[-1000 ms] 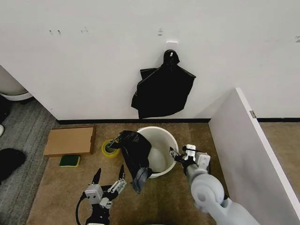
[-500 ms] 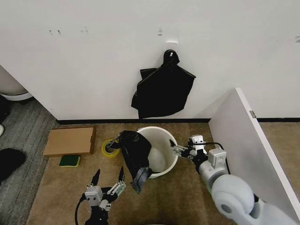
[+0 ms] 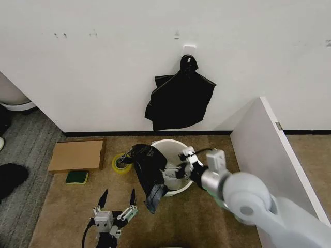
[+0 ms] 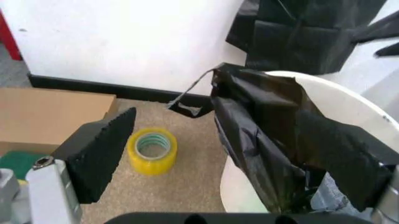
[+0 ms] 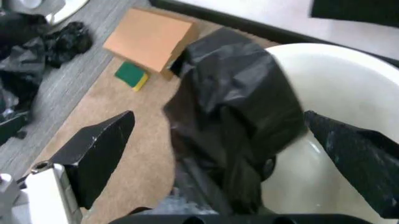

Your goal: Place the garbage bag over the trash bin.

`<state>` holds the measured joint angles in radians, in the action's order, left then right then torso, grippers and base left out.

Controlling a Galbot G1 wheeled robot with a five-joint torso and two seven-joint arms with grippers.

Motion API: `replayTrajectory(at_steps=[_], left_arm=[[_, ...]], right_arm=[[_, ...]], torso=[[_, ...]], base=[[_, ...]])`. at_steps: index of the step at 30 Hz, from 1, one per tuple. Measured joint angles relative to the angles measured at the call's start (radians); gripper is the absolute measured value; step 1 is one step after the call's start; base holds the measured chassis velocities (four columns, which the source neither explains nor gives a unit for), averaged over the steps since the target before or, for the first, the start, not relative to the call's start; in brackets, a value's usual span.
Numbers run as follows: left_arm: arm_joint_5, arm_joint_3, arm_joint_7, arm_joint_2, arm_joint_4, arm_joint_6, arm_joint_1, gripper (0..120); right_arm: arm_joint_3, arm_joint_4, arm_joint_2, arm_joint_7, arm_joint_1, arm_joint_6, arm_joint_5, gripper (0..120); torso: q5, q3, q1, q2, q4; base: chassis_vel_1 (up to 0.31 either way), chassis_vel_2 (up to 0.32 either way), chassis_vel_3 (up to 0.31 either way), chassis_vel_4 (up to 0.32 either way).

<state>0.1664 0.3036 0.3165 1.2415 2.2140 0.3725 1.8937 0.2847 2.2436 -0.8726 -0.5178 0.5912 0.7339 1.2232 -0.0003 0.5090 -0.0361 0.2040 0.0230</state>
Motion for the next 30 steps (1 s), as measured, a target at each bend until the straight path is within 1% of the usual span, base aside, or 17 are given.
replayTrajectory(at_steps=[2,5,7,11,14,15,17,21,22,25,27,28,30], left_arm=[[0.003,0.01,-0.004,0.008,-0.002,0.032,0.024,100],[0.003,0.025,-0.004,0.016,-0.009,0.055,0.051,100],[0.003,0.027,-0.004,0.017,-0.01,0.057,0.053,100],[0.004,0.044,-0.006,0.029,-0.017,0.093,0.06,100],[0.006,0.044,-0.008,0.034,-0.022,0.098,0.052,100],[0.006,0.044,-0.008,0.034,-0.022,0.098,0.052,100],[0.006,0.043,-0.008,0.035,-0.024,0.098,0.047,100],[0.007,0.036,-0.009,0.036,-0.026,0.094,0.031,100],[0.007,0.036,-0.009,0.036,-0.026,0.094,0.031,100],[0.008,0.032,-0.009,0.038,-0.028,0.09,0.027,100],[0.008,0.031,-0.009,0.038,-0.029,0.089,0.025,100],[0.009,0.029,-0.009,0.038,-0.031,0.088,0.024,100],[0.009,0.029,-0.009,0.038,-0.031,0.088,0.023,100]], right_arm=[[0.032,-0.02,-0.026,-0.003,-0.015,0.002,-0.012,100],[0.067,-0.054,-0.064,-0.012,-0.033,0.002,-0.026,100],[0.071,-0.058,-0.068,-0.013,-0.035,0.002,-0.026,100],[0.108,-0.095,-0.099,-0.021,-0.055,0.002,-0.038,99],[0.117,-0.117,-0.112,-0.023,-0.058,0.001,-0.049,90],[0.117,-0.117,-0.112,-0.023,-0.058,0.001,-0.049,90],[0.119,-0.124,-0.119,-0.023,-0.061,0.001,-0.049,86],[0.14,-0.145,-0.137,-0.023,-0.07,0.0,-0.055,68],[0.14,-0.145,-0.137,-0.023,-0.07,0.0,-0.055,68],[0.15,-0.161,-0.145,-0.023,-0.07,-0.001,-0.069,54],[0.151,-0.164,-0.146,-0.025,-0.071,-0.001,-0.069,49],[0.152,-0.166,-0.145,-0.026,-0.073,-0.001,-0.07,42],[0.153,-0.166,-0.145,-0.026,-0.074,-0.001,-0.07,41]], torso=[[0.0003,0.0,0.0,0.0,0.0003],[0.0003,0.0,0.0,0.0,0.0001],[0.0003,0.0,0.0,0.0,0.0001],[0.0002,0.0,0.0,0.0,0.0],[0.0003,0.0,0.0,0.0,0.0001],[0.0003,0.0,0.0,0.0,0.0001],[0.0002,0.0,0.0,0.0,0.0001],[0.0002,0.0,0.0,0.0,0.0001],[0.0002,0.0,0.0,0.0,0.0001],[0.0003,0.0,0.0,0.0,0.0],[0.0003,0.0,0.0,0.0,0.0],[0.0003,0.0,0.0,0.0,0.0],[0.0003,0.0,0.0,0.0,0.0]], base=[[0.0,0.0,0.0,0.0],[0.0,0.0,0.0,0.0],[0.0,0.0,0.0,0.0],[0.0,0.0,0.0,0.0],[0.0,0.0,0.0,0.0],[0.0,0.0,0.0,0.0],[0.0,0.0,0.0,0.0],[0.0,0.0,0.0,0.0],[0.0,0.0,0.0,0.0],[0.0,0.0,0.0,0.0],[0.0,0.0,0.0,0.0],[0.0,0.0,0.0,0.0],[0.0,0.0,0.0,0.0]])
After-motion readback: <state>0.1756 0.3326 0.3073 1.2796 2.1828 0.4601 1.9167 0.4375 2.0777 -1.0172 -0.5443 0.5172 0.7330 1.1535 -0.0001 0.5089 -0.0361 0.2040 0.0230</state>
